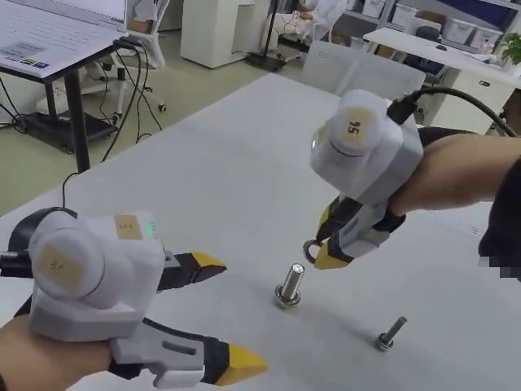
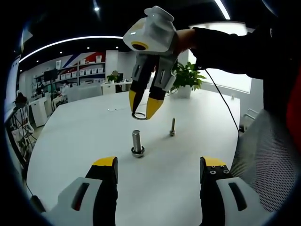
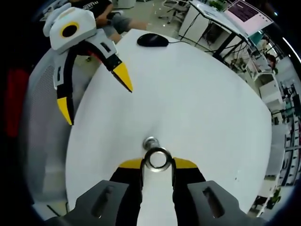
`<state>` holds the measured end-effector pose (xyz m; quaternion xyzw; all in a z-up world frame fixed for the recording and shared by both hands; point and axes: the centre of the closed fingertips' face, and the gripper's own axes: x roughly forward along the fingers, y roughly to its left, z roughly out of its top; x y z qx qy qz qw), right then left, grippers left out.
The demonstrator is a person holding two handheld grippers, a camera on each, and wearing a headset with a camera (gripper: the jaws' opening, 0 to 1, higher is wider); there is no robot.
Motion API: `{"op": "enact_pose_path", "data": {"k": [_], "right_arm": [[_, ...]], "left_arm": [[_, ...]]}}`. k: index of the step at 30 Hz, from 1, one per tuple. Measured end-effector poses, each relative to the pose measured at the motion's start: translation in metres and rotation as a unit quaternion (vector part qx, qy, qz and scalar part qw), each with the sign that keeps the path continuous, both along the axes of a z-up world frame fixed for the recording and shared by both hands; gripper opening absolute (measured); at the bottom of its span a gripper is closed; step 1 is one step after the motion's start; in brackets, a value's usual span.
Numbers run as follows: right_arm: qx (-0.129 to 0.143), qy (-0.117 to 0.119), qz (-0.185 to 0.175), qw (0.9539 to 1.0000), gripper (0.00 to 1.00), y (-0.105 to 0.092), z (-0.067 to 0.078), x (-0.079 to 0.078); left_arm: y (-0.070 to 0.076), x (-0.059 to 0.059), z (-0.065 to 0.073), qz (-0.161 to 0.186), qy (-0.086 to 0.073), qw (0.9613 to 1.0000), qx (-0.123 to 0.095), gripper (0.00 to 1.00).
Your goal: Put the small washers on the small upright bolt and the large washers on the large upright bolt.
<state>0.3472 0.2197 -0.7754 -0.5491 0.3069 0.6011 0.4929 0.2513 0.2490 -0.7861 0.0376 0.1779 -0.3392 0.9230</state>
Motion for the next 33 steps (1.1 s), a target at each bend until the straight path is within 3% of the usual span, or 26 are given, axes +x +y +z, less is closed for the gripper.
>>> {"op": "enact_pose_path", "data": {"k": [19, 33], "right_arm": [[-0.03, 0.024, 0.014, 0.9992, 0.24, 0.007, -0.031, -0.002], [-0.038, 0.031, 0.015, 0.9987, 0.24, 0.009, -0.041, -0.002]], "left_arm": [[-0.001, -0.002, -0.002, 0.002, 0.005, 1.0, -0.001, 0.71], [-0.001, -0.003, -0.003, 0.003, 0.007, 1.0, -0.002, 0.71]]}}
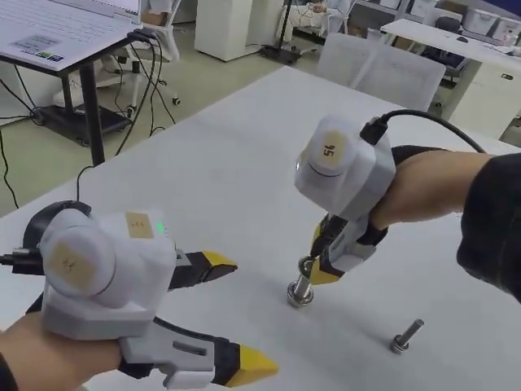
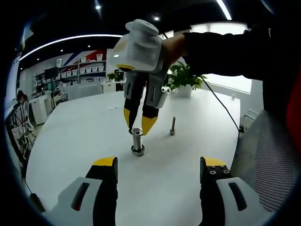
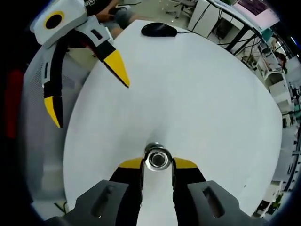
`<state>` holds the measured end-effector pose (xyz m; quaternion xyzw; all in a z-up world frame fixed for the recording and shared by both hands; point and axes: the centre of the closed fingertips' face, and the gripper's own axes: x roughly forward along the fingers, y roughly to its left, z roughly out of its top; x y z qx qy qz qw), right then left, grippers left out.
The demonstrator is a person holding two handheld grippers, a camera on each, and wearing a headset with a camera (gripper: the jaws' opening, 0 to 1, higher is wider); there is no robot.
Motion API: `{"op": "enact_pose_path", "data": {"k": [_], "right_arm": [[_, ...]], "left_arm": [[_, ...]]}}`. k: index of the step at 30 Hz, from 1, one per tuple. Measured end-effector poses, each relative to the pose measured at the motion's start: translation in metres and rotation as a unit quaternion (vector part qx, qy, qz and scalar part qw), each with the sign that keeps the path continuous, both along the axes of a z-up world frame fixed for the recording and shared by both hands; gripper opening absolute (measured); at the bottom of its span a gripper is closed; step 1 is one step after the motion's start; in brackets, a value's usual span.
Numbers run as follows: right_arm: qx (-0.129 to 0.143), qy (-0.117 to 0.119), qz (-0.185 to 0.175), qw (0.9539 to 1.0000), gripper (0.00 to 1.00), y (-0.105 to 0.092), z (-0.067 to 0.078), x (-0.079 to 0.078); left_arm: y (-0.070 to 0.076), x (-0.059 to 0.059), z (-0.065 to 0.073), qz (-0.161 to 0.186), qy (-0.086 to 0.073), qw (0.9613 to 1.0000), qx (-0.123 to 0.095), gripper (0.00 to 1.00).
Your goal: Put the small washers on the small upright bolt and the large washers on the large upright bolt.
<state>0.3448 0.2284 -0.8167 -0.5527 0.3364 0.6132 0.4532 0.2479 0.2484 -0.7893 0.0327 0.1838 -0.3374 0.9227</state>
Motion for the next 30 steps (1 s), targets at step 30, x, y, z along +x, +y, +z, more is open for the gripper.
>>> {"op": "enact_pose_path", "data": {"k": [30], "right_arm": [[-0.018, 0.013, -0.003, 0.9997, 0.24, -0.002, -0.038, -0.001]], "left_arm": [[0.002, 0.0, -0.003, 0.003, 0.004, 1.0, 0.0, 0.7]]}}
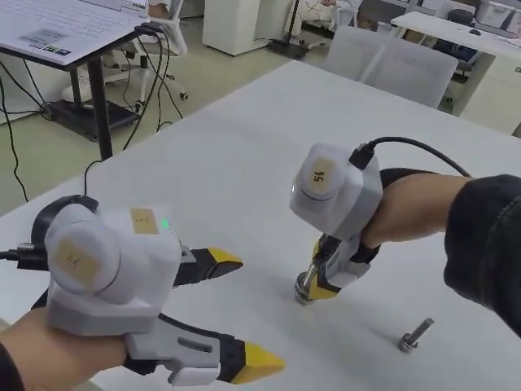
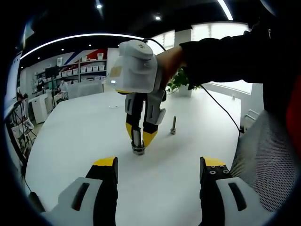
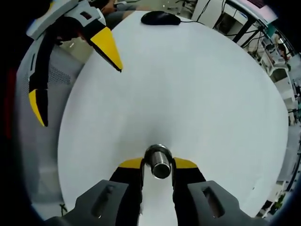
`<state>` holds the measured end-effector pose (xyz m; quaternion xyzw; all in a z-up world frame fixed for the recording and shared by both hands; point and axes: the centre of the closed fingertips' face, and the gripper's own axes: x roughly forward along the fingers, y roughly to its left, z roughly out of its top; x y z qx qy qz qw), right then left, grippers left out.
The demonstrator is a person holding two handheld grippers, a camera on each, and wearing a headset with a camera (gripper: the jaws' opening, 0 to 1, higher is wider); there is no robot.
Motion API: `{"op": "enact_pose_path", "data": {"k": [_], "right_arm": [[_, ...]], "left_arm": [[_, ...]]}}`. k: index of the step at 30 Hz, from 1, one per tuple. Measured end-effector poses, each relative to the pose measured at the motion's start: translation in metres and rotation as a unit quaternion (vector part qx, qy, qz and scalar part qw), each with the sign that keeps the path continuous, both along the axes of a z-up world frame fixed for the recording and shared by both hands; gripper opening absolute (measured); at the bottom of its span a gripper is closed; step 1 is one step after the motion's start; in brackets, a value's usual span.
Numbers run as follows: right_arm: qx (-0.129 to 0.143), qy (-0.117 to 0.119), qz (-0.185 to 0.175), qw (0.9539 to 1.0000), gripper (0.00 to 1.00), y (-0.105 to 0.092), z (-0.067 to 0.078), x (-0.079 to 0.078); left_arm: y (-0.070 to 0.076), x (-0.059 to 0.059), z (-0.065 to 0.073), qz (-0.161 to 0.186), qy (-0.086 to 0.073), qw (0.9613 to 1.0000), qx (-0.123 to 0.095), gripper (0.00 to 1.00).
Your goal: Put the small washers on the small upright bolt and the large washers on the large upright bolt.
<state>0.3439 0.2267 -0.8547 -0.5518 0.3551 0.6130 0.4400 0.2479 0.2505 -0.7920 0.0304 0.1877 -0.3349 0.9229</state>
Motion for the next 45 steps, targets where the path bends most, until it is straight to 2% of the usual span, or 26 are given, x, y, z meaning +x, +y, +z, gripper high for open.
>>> {"op": "enact_pose_path", "data": {"k": [8, 17, 28, 33, 39, 45], "right_arm": [[-0.001, 0.001, -0.001, 1.0, 0.24, -0.002, -0.01, 0.0], [-0.002, -0.007, 0.003, 1.0, 0.26, -0.004, -0.013, 0.002], [0.002, 0.0, -0.012, 0.9999, 0.28, -0.013, -0.013, 0.005], [0.015, 0.002, -0.025, 0.9996, 0.36, -0.018, -0.01, 0.008], [0.026, 0.009, -0.041, 0.9988, 0.51, -0.026, -0.006, 0.008], [0.047, 0.018, -0.074, 0.996, 0.68, -0.036, 0.0, 0.01]], "left_arm": [[0.0, 0.0, 0.0, -0.001, 0.001, 1.0, 0.0, 0.7], [-0.001, 0.001, -0.001, -0.002, 0.002, 1.0, 0.0, 0.7], [-0.002, 0.0, -0.003, -0.006, 0.005, 1.0, 0.002, 0.7], [-0.002, 0.0, -0.004, -0.008, 0.007, 0.9999, 0.004, 0.7], [-0.003, -0.001, -0.004, -0.011, 0.008, 0.9999, 0.006, 0.7], [-0.004, -0.001, -0.004, -0.013, 0.008, 0.9999, 0.008, 0.7]]}}
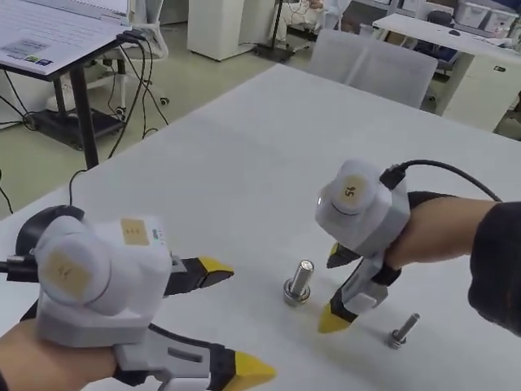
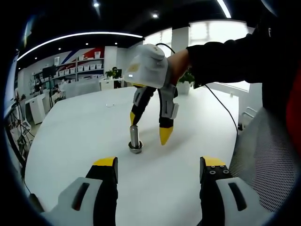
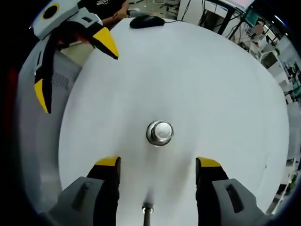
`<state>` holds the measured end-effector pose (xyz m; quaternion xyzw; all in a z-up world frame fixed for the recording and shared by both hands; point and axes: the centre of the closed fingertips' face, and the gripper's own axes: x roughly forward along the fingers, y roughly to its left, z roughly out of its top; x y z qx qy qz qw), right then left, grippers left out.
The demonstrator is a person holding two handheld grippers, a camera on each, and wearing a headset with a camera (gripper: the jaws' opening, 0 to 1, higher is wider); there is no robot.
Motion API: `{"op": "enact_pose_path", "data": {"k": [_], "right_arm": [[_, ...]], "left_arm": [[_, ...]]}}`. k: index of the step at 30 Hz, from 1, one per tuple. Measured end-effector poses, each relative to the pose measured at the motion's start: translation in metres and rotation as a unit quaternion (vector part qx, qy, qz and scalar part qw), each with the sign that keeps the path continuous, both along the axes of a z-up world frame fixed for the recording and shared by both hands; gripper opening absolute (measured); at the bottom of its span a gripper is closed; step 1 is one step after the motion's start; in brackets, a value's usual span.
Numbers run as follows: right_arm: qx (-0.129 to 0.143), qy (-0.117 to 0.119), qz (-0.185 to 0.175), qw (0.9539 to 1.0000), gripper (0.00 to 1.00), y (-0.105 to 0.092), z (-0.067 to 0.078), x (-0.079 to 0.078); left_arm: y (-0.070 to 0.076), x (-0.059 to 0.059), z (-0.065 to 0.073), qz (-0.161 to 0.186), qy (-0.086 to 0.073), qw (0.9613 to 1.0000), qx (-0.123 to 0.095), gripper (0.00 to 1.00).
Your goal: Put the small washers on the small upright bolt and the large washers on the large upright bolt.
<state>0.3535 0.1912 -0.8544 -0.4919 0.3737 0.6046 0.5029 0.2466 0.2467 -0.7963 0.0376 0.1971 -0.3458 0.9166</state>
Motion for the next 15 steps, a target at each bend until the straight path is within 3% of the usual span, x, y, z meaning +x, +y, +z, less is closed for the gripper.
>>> {"op": "enact_pose_path", "data": {"k": [7, 12, 15], "right_arm": [[0.034, 0.0, -0.035, 0.9988, 0.85, -0.01, 0.006, 0.005], [0.072, 0.001, -0.066, 0.9952, 1.0, -0.014, 0.012, 0.009], [0.082, -0.009, -0.073, 0.994, 1.0, -0.024, 0.013, 0.013]], "left_arm": [[-0.001, 0.0, 0.0, -0.002, 0.001, 1.0, 0.002, 0.7], [-0.002, 0.0, -0.001, -0.004, 0.002, 1.0, 0.005, 0.7], [-0.002, 0.001, -0.001, -0.004, 0.003, 1.0, 0.006, 0.7]]}}
